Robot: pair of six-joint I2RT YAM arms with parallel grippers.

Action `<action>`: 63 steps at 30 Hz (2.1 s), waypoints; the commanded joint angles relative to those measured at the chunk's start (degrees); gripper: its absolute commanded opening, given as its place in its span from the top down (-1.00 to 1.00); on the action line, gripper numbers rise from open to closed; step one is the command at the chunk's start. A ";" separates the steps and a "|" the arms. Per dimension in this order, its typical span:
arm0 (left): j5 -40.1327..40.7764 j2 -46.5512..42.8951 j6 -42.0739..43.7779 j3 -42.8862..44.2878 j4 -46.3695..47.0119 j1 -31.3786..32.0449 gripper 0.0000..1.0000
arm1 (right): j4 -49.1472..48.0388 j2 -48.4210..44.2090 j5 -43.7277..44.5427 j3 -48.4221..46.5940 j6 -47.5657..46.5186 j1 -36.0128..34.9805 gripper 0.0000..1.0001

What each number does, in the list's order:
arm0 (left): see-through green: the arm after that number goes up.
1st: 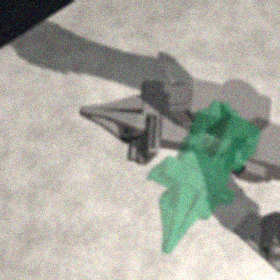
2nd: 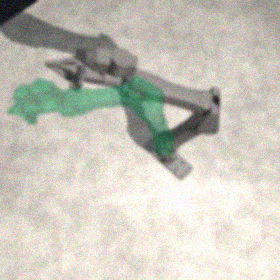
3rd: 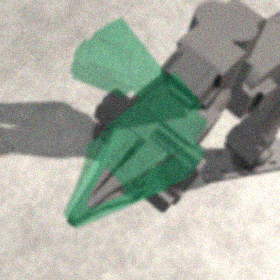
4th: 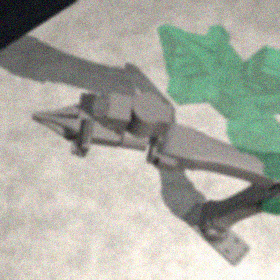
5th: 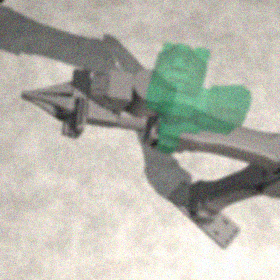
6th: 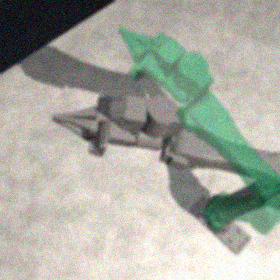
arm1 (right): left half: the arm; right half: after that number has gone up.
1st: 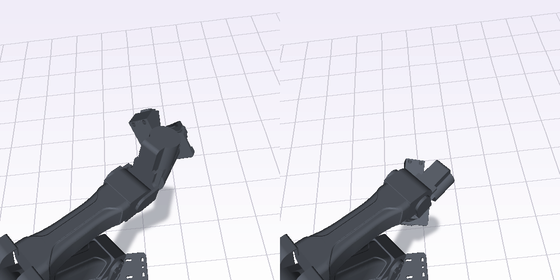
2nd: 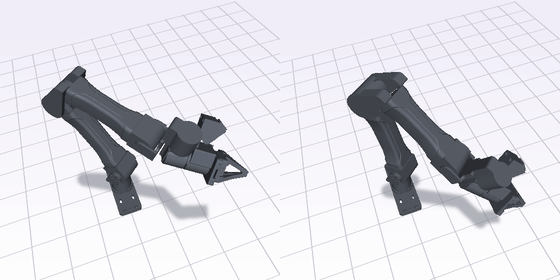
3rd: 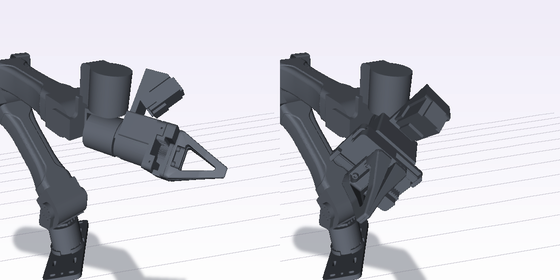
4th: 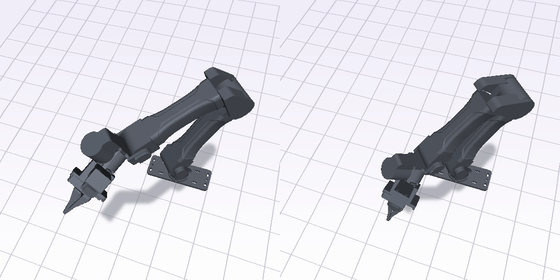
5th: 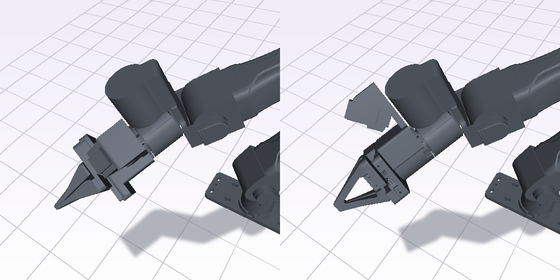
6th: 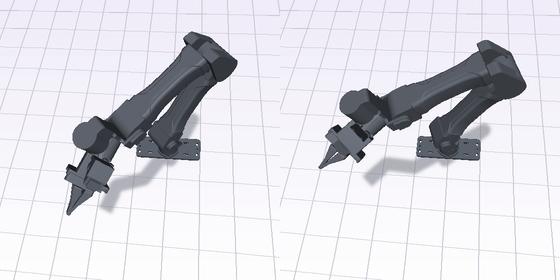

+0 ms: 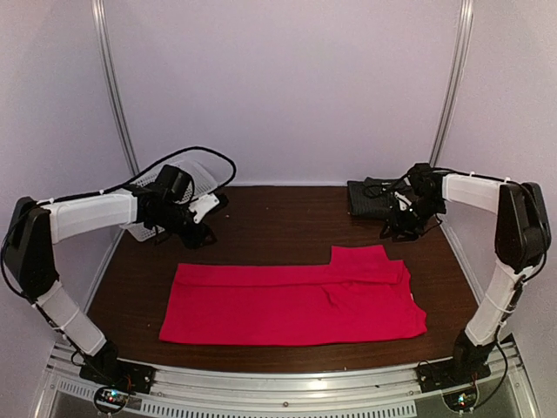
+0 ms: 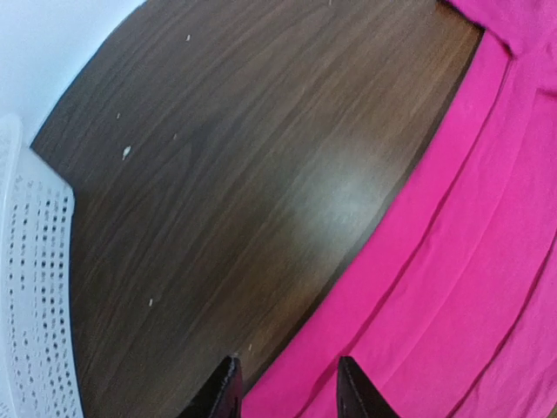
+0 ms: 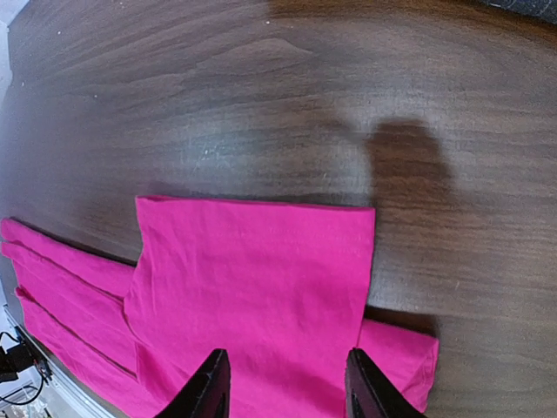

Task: Fold and stack the mixed laundry pile
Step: Adjust the rectangle-folded T-shirt at the center of the board.

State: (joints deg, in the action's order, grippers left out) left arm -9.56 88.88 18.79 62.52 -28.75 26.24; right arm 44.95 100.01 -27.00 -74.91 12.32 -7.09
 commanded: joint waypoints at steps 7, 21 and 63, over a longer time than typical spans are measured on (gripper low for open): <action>-14.23 29.59 -32.81 31.83 11.11 11.44 0.19 | -3.92 7.91 -2.45 -4.25 -0.58 2.99 0.06; -19.67 56.62 -46.66 56.52 15.76 18.95 0.18 | -6.65 15.44 -7.39 -5.94 -0.95 4.50 0.14; -21.65 58.22 -43.12 60.89 20.73 23.39 1.00 | -7.65 2.69 -11.91 2.60 -0.08 4.48 1.00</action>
State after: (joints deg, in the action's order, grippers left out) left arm -30.46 154.01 -30.65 126.34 -9.47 47.72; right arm 38.48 106.24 -37.78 -76.40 11.07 -2.61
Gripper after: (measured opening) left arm 0.028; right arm 0.014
